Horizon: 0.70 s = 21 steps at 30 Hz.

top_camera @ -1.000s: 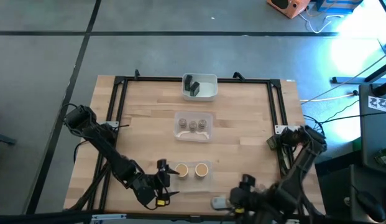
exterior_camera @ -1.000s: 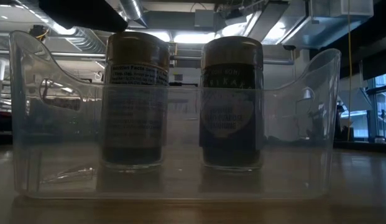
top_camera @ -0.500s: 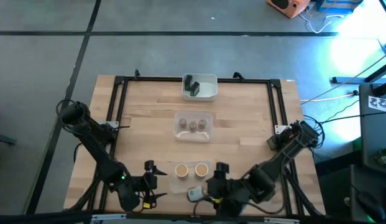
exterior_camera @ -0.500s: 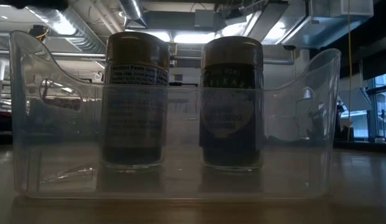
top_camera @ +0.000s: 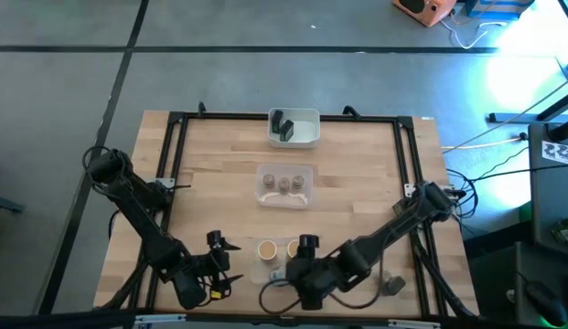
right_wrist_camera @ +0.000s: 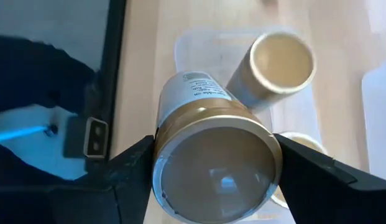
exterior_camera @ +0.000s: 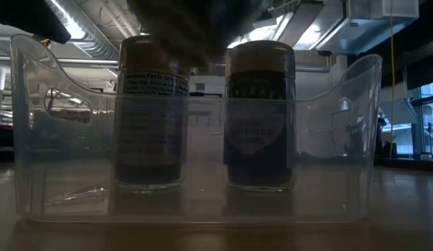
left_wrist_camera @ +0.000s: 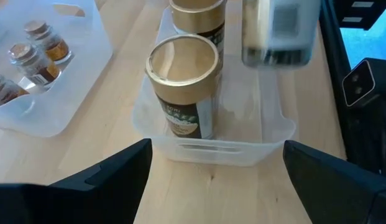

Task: Sort spices by type
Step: Put the gold seasoning bottle into the bottom transparent bin

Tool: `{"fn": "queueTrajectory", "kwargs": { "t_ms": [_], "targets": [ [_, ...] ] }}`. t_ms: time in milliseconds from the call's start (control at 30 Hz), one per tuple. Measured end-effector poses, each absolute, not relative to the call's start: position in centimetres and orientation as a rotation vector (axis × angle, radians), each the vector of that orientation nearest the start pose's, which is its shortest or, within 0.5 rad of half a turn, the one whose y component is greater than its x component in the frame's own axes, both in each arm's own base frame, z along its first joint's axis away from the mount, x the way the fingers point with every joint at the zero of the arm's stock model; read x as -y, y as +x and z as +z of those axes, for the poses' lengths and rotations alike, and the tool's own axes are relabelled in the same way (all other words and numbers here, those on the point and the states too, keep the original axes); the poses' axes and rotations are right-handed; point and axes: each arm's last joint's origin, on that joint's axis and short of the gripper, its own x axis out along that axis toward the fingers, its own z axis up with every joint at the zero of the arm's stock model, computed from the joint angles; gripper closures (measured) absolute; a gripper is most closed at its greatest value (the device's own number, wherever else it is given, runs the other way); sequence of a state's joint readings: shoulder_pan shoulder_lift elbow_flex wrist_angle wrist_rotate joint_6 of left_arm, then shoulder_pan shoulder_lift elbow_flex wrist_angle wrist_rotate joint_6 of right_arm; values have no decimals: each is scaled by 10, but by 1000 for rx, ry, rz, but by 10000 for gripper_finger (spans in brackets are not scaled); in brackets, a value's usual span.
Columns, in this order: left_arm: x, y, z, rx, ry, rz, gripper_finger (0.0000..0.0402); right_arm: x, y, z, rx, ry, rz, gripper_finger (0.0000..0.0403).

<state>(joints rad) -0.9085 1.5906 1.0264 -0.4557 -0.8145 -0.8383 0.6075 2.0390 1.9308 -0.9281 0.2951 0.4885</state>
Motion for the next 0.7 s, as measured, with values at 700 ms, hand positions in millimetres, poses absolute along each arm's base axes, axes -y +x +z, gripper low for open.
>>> {"fn": "queueTrajectory", "kwargs": {
  "t_ms": [700],
  "targets": [
    [229, 211, 212, -621, -61, 209, 57, -245, 380, 245, -1070, -72, -28, 104]
  ]
}}
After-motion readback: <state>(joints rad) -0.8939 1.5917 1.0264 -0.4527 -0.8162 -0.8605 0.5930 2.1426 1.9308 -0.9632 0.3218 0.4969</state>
